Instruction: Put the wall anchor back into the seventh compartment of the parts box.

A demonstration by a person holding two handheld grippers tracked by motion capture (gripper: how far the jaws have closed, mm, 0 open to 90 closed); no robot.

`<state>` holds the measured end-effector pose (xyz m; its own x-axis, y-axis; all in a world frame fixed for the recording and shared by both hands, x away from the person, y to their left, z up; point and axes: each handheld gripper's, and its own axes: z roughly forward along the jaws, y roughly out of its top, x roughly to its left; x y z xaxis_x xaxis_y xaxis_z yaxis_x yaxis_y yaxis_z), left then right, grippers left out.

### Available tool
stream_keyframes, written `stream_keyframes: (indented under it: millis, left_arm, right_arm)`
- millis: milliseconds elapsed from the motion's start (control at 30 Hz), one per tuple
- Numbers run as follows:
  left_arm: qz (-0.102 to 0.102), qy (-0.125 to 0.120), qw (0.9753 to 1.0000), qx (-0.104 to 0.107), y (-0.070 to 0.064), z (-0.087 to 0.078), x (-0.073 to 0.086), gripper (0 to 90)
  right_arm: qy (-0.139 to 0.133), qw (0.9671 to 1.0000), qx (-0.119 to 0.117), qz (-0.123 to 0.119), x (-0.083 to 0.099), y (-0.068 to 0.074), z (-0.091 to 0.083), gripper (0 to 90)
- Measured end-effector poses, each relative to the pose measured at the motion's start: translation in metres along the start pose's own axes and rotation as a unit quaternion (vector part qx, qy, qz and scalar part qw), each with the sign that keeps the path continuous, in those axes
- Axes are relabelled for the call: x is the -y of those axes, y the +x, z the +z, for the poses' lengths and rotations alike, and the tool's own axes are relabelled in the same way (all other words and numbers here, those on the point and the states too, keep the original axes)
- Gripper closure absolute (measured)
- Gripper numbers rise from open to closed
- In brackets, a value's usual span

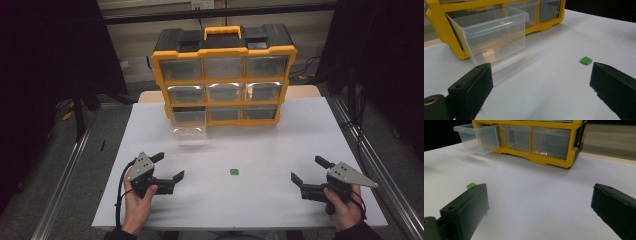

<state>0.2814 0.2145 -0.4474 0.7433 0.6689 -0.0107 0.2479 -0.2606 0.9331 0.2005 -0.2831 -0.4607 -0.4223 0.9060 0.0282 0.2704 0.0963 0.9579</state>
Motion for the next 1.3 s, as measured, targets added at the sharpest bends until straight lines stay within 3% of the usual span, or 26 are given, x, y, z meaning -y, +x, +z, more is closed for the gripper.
stream_keyframes:
  millis: [100, 133, 233, 300, 367, 400, 433, 467, 500, 533, 567, 600, 633, 833, 967, 1167, 1300]
  left_arm:
    - [-0.004, 0.004, 0.9999, 0.01, -0.004, 0.003, -0.003, 4.2]
    - [-0.001, -0.001, 0.9993, 0.037, -0.002, 0.005, -0.004, 4.3]
    - [-0.001, 0.009, 0.9993, 0.037, -0.005, 0.01, -0.008, 4.6]
    - [-0.001, 0.01, 0.9982, 0.059, -0.005, 0.016, -0.01, 4.5]
    - [-0.001, 0.016, 0.9983, 0.056, -0.007, 0.02, -0.013, 4.7]
    - [0.003, 0.015, 0.9972, 0.074, -0.007, 0.022, -0.014, 4.7]
    - [0.007, 0.016, 0.9969, 0.076, -0.007, 0.024, -0.015, 4.7]
    - [0.014, 0.021, 0.9982, 0.055, -0.01, 0.024, -0.017, 4.6]
    - [0.015, 0.022, 0.9979, 0.059, -0.011, 0.025, -0.018, 4.6]
    - [0.013, 0.017, 0.9966, 0.079, -0.01, 0.027, -0.019, 4.4]
    - [0.016, 0.022, 0.9978, 0.061, -0.013, 0.028, -0.02, 3.8]
    - [0.016, 0.023, 0.9978, 0.06, -0.015, 0.03, -0.021, 3.6]
    - [0.021, 0.018, 0.9967, 0.076, -0.015, 0.033, -0.022, 3.6]
    - [0.051, 0.029, 0.9932, 0.101, -0.027, 0.046, -0.031, 3.3]
    - [0.04, 0.038, 0.9911, 0.121, -0.032, 0.056, -0.036, 3.0]
    - [0.058, 0.053, 0.9855, 0.151, -0.042, 0.07, -0.046, 3.1]
    - [0.069, 0.064, 0.9828, 0.159, -0.048, 0.077, -0.051, 4.0]
  right_arm:
    - [-0.001, 1.0, 0.0, 0.002, 0.0, 0.0, -0.001, 0.8]
    - [-0.001, 1.0, 0.001, 0.003, 0.0, 0.0, -0.001, 0.8]
    - [-0.003, 1.0, -0.001, 0.001, 0.001, -0.001, -0.001, 0.8]
    - [-0.004, 1.0, 0.0, 0.002, 0.001, -0.001, 0.0, 0.8]
    - [-0.003, 1.0, 0.0, 0.002, 0.001, -0.001, 0.0, 0.8]
    - [-0.003, 1.0, 0.0, 0.002, 0.0, -0.001, 0.0, 0.8]
    - [-0.003, 1.0, 0.001, 0.001, 0.001, -0.001, 0.0, 0.8]
    - [-0.002, 1.0, 0.0, 0.002, 0.001, -0.001, 0.0, 0.8]
    - [-0.002, 1.0, 0.0, 0.001, 0.001, -0.001, 0.0, 0.8]
    - [-0.001, 1.0, -0.001, 0.001, 0.001, -0.001, 0.0, 0.8]
    - [0.0, 1.0, -0.002, 0.001, 0.001, -0.001, 0.001, 0.7]
    - [0.0, 1.0, -0.001, 0.0, 0.001, -0.001, 0.001, 0.6]
    - [-0.001, 1.0, -0.002, 0.0, 0.001, -0.001, 0.001, 0.6]
    - [0.0, 1.0, -0.002, 0.004, 0.002, -0.002, 0.0, 0.4]
    - [0.005, 1.0, -0.001, 0.004, 0.002, -0.002, 0.0, 0.4]
    - [0.004, 1.0, 0.003, 0.002, 0.002, -0.002, -0.001, 0.1]
    - [0.001, 1.0, 0.003, 0.004, 0.002, -0.002, -0.001, 0.1]
